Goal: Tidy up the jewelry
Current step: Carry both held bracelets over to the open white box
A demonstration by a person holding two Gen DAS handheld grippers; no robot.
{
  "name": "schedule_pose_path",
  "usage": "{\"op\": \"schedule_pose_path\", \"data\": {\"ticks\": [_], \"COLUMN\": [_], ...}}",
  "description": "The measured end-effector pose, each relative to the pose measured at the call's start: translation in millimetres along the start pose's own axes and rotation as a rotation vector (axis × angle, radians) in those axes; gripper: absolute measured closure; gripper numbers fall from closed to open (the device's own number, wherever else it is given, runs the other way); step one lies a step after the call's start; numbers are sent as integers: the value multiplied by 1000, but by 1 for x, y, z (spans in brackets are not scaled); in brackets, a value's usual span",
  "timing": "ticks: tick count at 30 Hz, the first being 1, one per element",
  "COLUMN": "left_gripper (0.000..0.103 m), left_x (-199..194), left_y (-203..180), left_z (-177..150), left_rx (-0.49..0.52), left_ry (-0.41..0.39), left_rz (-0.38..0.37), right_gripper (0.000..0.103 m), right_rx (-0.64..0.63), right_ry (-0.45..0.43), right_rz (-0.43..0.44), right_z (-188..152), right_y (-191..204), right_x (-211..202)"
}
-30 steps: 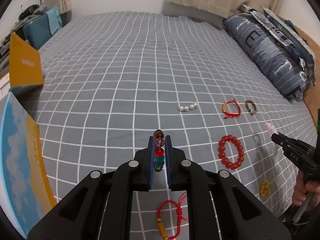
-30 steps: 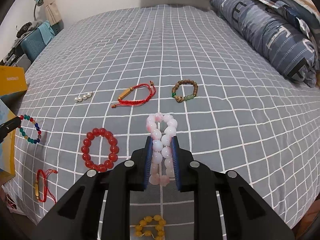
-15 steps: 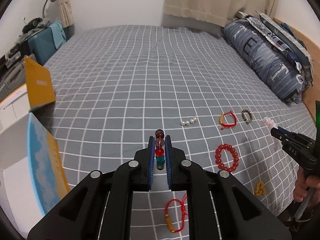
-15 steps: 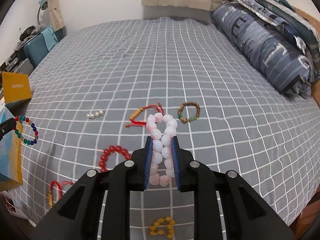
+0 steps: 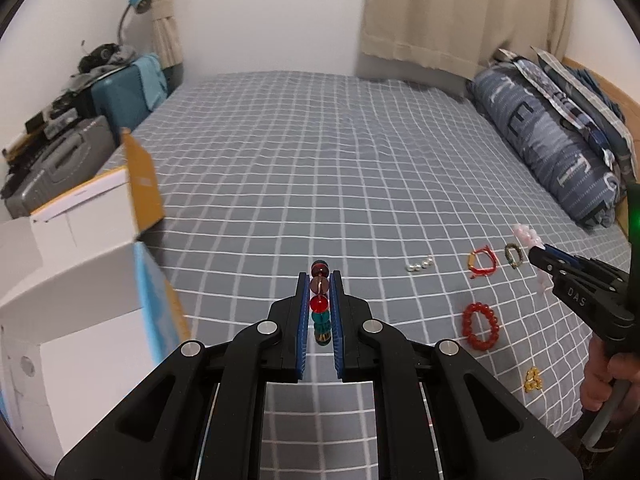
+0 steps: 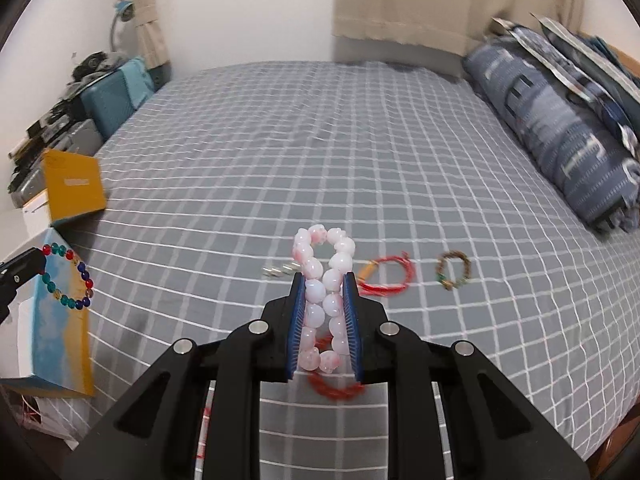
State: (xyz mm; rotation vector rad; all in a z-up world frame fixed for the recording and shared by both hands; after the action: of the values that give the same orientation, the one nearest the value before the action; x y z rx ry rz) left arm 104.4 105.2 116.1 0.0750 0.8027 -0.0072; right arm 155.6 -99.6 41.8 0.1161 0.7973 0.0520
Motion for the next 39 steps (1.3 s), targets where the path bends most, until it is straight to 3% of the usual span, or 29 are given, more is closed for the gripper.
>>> {"op": "schedule_pose_path", "data": {"ticks": [19, 30, 39], "left_gripper": [94, 94, 94], "left_x": [-92, -98, -87], "left_y": [158, 223, 256], "left_z": [-53, -103, -140], "left_rx": [-194, -288, -345], "left_ry": [-23, 39, 104], "left_rz": [205, 287, 313], "right_gripper": [85, 85, 85], "right_rx": [-158, -264, -307], "right_ry": [-28, -7, 34], "right_rz": [148, 248, 301], "right_z": [-1, -38, -73], "right_y": [190, 293, 344], "right_x": [-29, -36, -30]}}
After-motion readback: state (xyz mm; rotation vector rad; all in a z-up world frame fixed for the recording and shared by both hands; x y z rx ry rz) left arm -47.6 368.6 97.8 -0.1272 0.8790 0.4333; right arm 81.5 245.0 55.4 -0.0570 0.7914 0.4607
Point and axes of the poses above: each gripper's, at about its wrist camera, not at the fingertips, and x roughly the way its jaws point, y to its left, z to its top, the point moved 1 cm from there along x, roughly the way its jaws point, and after that the axes turned 8 degrees about x, right-handed, at the moved point
